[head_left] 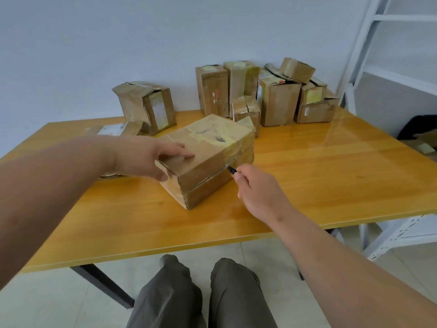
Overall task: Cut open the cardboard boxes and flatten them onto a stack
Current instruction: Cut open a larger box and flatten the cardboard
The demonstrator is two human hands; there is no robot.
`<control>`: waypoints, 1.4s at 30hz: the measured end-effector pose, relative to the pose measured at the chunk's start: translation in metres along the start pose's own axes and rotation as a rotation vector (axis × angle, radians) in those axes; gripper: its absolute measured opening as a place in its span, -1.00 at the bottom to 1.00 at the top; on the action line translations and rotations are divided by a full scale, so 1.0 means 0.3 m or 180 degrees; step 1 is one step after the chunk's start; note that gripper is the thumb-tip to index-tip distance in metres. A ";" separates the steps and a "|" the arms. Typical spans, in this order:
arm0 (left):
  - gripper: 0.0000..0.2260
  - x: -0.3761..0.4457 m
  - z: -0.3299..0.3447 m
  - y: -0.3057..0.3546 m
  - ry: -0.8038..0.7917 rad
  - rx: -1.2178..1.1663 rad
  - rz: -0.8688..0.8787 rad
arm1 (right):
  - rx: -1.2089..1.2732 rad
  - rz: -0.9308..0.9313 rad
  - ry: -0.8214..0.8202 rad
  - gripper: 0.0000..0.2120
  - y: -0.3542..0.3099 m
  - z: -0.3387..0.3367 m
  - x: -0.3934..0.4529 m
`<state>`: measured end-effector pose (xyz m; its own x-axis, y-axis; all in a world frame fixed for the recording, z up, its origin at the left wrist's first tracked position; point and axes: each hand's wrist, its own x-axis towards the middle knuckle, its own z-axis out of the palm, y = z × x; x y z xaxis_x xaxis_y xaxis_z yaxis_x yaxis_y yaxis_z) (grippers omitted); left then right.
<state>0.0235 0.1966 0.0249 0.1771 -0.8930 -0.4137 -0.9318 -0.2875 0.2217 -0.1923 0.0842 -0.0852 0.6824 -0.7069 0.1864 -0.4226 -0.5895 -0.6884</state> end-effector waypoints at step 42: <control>-0.15 0.144 0.110 0.043 0.0764 0.1069 -0.0117 | -0.0560 -0.0318 0.0462 -0.80 0.002 0.097 -0.004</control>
<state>0.0086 0.1657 -0.0194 0.2441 -0.9511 -0.1894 -0.9680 -0.2273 -0.1063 -0.1761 0.0961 -0.1065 0.6385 -0.6829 0.3548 -0.4633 -0.7093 -0.5313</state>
